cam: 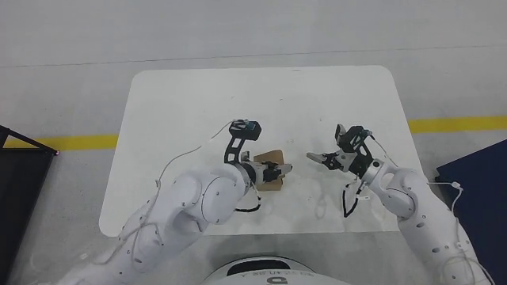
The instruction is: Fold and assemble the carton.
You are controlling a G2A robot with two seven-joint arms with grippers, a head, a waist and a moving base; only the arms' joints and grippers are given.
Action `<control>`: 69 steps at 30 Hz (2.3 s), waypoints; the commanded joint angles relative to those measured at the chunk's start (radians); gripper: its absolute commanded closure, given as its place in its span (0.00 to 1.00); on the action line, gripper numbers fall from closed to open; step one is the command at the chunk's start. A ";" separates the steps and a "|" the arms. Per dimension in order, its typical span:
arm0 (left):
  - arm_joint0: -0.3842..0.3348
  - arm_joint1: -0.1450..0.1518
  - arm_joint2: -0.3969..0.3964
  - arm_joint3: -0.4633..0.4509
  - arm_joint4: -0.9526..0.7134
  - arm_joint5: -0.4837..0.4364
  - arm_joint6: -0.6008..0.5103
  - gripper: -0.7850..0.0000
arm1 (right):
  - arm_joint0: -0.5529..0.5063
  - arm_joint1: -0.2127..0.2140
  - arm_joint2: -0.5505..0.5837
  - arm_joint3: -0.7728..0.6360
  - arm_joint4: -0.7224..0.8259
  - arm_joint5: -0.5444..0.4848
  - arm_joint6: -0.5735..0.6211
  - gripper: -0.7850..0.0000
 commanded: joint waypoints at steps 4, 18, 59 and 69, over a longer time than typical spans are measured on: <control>-0.056 -0.037 0.111 0.066 0.070 0.039 0.022 0.00 | -0.007 -0.001 -0.001 0.004 -0.011 0.002 -0.010 0.00; -0.090 -0.085 0.139 0.149 0.034 0.103 0.086 0.79 | -0.005 -0.004 -0.009 0.007 -0.026 0.005 -0.022 0.00; 0.097 -0.217 0.048 0.144 0.508 -0.088 -0.105 0.00 | 0.036 -0.014 -0.059 0.001 -0.050 0.001 0.025 0.00; 0.209 -0.318 -0.041 0.110 0.738 -0.195 -0.212 0.73 | 0.035 -0.014 -0.040 0.008 -0.018 0.003 0.029 0.00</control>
